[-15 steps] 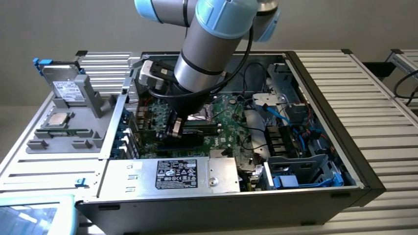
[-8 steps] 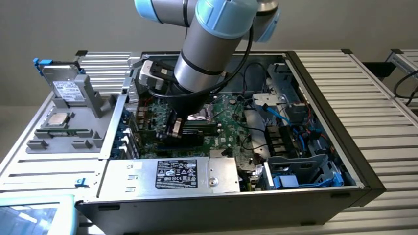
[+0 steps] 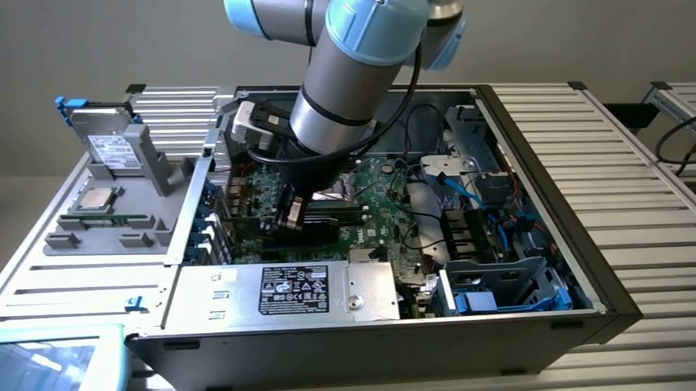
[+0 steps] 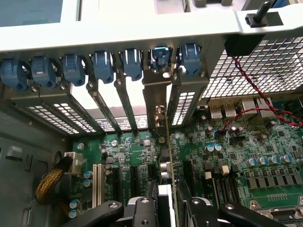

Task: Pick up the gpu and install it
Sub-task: 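Insert the gpu into the slot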

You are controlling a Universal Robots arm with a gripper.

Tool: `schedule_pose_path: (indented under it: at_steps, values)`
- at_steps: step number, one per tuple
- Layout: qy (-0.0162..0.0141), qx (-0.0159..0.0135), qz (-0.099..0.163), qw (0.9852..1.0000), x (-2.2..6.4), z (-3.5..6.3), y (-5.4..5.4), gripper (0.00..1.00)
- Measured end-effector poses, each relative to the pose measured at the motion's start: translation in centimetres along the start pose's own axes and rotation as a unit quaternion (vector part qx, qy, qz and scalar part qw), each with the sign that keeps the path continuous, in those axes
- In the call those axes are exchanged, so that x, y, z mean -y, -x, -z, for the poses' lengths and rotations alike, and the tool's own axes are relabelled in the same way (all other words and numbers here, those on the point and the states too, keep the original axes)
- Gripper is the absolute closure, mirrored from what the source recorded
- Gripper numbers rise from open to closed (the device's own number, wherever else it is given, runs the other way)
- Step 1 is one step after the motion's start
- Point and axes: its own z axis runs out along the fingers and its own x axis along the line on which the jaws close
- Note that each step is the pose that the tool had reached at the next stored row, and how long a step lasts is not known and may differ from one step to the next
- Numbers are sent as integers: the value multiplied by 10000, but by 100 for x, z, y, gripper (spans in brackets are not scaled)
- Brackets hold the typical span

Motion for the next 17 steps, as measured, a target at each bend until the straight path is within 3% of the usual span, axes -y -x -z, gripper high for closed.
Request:
schedule_pose_path:
  at_steps: [17]
  values:
    - [0, 1, 0, 10000, 3, -9, 0, 72]
